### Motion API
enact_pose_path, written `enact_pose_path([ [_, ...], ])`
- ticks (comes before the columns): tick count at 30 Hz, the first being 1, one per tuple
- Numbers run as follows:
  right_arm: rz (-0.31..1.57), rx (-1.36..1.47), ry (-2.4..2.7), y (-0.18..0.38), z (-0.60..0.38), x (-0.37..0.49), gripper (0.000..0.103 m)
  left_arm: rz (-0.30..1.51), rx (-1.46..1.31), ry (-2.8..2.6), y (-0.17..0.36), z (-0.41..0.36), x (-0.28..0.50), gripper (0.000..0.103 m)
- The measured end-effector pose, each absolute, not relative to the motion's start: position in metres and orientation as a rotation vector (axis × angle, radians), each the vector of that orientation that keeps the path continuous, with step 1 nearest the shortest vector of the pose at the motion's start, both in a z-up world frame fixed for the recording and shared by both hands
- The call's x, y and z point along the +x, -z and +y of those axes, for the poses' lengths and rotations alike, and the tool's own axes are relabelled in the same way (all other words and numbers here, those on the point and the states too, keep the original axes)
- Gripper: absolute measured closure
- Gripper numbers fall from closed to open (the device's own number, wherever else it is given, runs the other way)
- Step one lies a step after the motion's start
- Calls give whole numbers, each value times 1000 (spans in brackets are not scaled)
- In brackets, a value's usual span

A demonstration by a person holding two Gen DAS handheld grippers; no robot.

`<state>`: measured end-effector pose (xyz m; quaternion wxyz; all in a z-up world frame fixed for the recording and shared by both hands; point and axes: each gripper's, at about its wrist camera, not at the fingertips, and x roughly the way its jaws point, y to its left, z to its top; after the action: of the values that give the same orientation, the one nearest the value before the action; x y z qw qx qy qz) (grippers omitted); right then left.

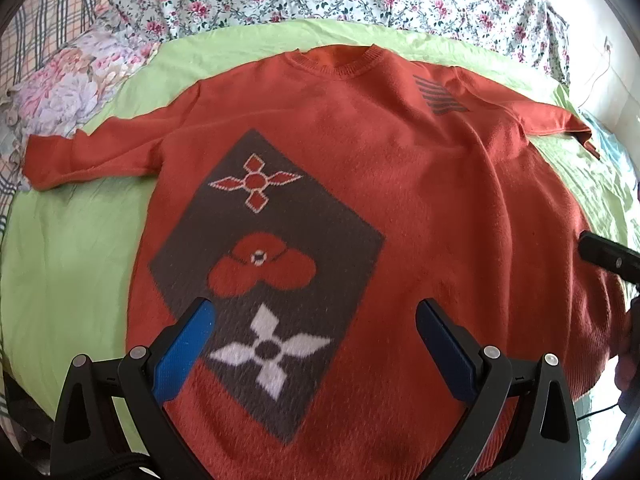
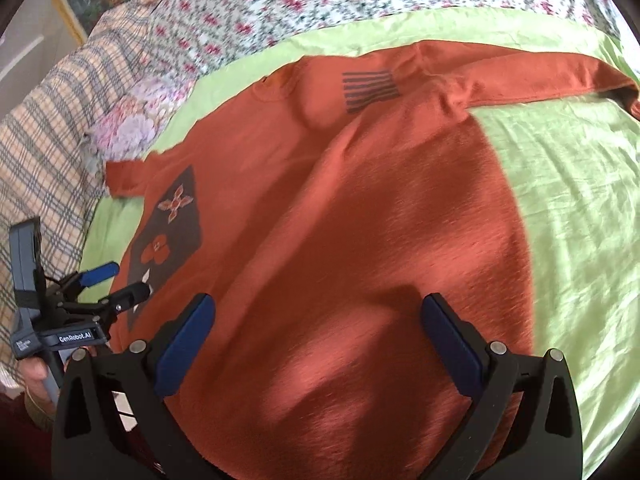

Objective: Fold small clothes
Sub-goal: 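Reach the right gripper to the sweater sleeve cuff and grasp it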

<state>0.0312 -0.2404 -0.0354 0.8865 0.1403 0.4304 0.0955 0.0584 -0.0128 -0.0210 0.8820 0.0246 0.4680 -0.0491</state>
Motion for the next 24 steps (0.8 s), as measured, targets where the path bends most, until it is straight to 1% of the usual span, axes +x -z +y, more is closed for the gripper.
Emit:
enact_pose_path([
  [4,883,311,-129,32,-267,38,0,985,54,105,22,-16,68,2],
  [9,834,372,-14,20,-330,45,0,995,44,106,23,-18,78,2],
  [14,780,567,136,16,-414,54,1,1020,41,103,27,-20,86,2],
  [18,703,794,212,18,-480,64,7,1036,44,109,31,-24,89,2],
  [24,579,997,242,14,-543,92,11,1053,52,119,36,-32,95,2],
])
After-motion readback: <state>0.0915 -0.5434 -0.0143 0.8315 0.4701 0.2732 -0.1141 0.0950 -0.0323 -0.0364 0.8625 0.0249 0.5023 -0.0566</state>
